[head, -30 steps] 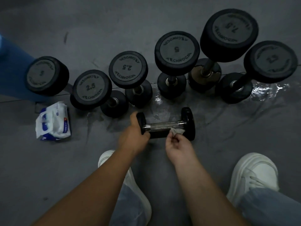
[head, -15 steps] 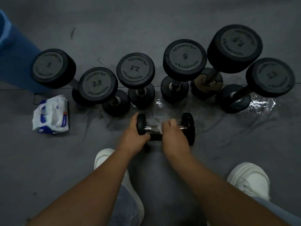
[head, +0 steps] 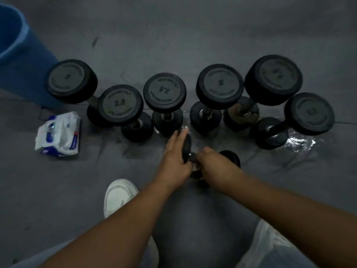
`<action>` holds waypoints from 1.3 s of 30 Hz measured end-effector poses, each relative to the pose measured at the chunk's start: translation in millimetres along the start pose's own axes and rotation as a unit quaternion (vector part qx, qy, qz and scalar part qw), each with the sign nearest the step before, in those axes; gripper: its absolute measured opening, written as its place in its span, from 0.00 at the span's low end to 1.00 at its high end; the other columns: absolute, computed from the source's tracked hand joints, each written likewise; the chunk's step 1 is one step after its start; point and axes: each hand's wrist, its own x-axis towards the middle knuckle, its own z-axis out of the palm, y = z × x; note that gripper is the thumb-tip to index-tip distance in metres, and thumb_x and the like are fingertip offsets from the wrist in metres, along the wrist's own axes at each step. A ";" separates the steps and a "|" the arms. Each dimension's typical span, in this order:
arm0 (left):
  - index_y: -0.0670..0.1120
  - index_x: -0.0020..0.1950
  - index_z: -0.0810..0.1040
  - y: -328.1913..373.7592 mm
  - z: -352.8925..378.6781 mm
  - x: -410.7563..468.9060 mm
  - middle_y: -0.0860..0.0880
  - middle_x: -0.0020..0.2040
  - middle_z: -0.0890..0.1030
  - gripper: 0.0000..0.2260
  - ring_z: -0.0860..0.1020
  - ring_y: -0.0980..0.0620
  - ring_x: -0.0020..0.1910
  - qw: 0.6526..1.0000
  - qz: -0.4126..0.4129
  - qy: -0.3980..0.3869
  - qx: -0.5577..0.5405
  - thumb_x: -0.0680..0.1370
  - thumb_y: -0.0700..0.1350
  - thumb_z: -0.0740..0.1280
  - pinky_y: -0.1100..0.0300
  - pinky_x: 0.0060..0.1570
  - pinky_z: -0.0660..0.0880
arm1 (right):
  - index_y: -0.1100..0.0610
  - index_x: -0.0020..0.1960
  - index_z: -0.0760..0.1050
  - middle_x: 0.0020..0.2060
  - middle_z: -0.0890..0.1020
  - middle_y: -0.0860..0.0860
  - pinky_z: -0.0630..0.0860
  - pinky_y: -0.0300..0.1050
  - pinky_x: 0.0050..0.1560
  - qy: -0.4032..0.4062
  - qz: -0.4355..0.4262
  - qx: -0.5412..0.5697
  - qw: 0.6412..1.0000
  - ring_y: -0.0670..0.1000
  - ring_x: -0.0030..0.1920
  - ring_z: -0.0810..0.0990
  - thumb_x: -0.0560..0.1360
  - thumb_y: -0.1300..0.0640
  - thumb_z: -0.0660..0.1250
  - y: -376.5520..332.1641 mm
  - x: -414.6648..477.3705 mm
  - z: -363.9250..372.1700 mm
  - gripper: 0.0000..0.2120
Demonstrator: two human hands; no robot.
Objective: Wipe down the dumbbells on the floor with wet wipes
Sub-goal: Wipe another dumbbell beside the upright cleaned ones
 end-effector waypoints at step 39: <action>0.63 0.74 0.48 323.2 300.3 60.9 0.46 0.77 0.49 0.41 0.52 0.33 0.74 0.776 0.318 -0.190 0.511 0.69 0.66 0.68 0.31 0.60 0.68 | 0.59 0.62 0.70 0.60 0.66 0.53 0.79 0.49 0.42 0.388 0.231 -0.030 0.892 0.54 0.57 0.74 0.71 0.58 0.64 357.3 -232.6 -112.1 0.19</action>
